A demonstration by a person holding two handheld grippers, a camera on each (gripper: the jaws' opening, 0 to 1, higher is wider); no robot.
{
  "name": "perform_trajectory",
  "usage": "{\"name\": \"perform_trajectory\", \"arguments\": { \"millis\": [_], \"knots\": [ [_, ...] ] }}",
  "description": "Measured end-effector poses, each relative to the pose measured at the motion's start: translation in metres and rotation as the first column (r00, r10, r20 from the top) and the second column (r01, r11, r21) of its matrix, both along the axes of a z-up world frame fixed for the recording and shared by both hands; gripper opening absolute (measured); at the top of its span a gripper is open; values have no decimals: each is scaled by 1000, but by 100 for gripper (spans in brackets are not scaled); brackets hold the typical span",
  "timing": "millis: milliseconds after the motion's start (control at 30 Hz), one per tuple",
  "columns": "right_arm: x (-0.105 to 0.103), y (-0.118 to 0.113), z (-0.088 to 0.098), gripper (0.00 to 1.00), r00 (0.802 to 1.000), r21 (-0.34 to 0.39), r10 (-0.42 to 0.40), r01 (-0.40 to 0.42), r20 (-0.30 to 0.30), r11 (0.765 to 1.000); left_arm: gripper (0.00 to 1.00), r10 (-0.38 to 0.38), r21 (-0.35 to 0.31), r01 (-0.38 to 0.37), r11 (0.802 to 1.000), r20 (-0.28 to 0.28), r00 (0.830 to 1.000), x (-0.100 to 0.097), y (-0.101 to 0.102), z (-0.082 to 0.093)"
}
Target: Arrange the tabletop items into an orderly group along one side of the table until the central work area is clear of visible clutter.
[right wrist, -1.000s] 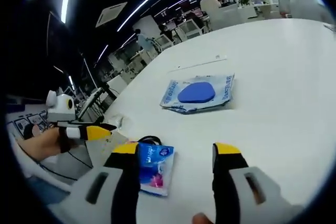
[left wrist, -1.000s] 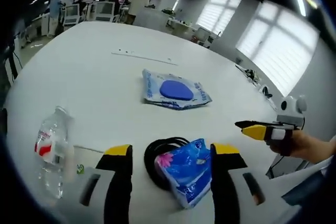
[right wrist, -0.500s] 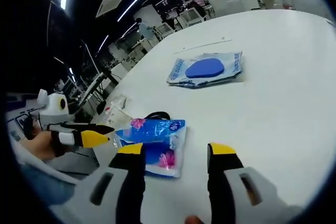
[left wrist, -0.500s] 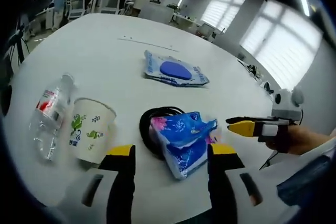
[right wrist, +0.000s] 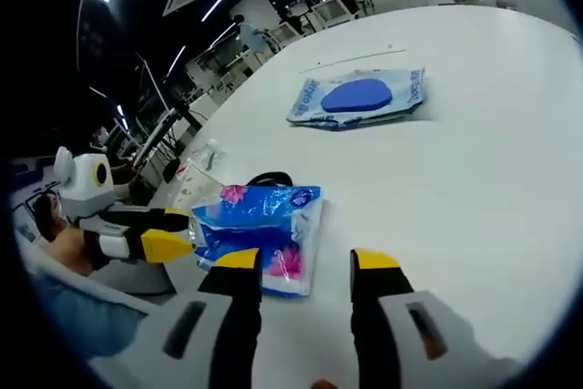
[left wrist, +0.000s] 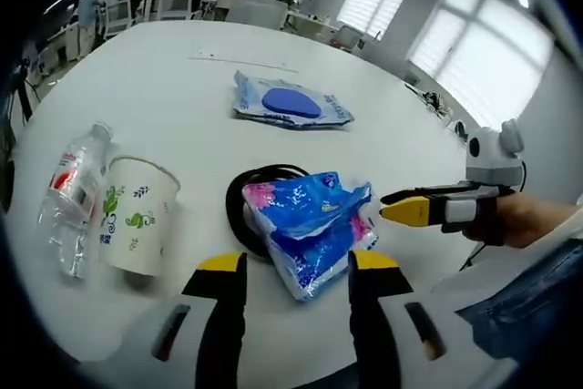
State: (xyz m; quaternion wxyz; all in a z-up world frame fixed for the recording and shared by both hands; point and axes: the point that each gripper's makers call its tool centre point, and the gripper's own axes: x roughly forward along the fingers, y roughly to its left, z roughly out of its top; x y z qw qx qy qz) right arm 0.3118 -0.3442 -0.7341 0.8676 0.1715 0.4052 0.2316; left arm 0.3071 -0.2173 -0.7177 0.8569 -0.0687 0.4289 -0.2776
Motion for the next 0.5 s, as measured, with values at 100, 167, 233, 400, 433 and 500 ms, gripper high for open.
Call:
{"name": "perform_trajectory", "arguments": {
  "millis": [100, 167, 233, 400, 433, 500],
  "knots": [
    [1, -2, -4, 35, 1000, 6, -12, 12, -22, 1000, 42, -2, 4, 2, 1000, -6, 1000, 0, 1, -3],
    [2, -3, -5, 34, 999, 10, -18, 18, -29, 1000, 39, 2, 1, -2, 1000, -16, 1000, -1, 1, -5],
    [3, -2, -8, 33, 999, 15, -15, 16, -36, 1000, 33, 2, -1, -2, 1000, -27, 1000, -3, 2, -8],
    [2, 8, -14, 30, 997, 31, 21, -18, -69, 999, 18, -17, -9, 16, 1000, -64, 998, -9, 1, -14],
    [2, 10, -15, 28, 997, 34, 29, -27, -72, 999, 15, -17, -10, 17, 1000, -70, 997, -10, 1, -15],
    [1, 13, -16, 21, 995, 35, 52, -49, -81, 998, 11, -19, -11, 18, 1000, -73, 997, -11, 1, -15]
  ]
}}
